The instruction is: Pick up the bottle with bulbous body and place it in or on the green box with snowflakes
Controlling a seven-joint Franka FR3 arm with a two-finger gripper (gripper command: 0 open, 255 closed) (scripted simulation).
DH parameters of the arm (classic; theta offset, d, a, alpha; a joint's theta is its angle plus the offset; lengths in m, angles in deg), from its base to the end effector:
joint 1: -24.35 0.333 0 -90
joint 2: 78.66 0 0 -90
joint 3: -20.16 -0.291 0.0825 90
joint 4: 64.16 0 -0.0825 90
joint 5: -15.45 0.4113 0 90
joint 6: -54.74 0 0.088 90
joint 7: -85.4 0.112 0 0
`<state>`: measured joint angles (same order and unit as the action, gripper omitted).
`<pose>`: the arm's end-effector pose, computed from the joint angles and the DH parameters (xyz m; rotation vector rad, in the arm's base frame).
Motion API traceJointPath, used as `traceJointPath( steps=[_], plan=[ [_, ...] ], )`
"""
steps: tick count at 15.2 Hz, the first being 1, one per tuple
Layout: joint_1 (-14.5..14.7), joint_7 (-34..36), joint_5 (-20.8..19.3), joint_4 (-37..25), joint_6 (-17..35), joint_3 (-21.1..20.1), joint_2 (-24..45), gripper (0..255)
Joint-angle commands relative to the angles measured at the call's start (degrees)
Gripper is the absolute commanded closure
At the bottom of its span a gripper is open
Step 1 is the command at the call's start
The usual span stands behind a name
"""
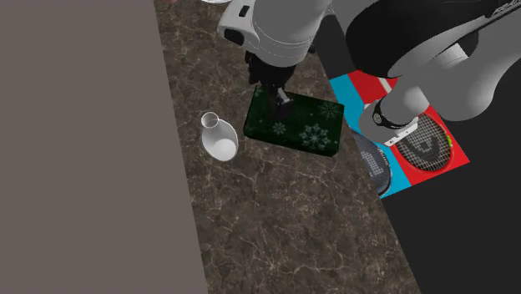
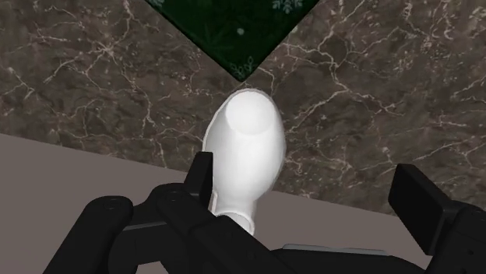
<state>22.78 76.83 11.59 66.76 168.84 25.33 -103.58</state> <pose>0.4695 -0.0623 0.4982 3.0898 0.0940 0.2101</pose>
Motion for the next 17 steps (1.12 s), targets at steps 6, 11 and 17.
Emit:
traceJointPath(
  steps=[6, 11, 17],
  plan=[
    [-0.08, -2.05, 2.77, -6.48, 8.6, 2.51, 14.54, 0],
    [-0.27, -3.52, 5.06, -10.92, 12.23, 3.38, 22.5, 0],
    [-0.26, -3.9, 5.62, -9.11, 16.51, 3.39, 25.01, 0]
  ],
)
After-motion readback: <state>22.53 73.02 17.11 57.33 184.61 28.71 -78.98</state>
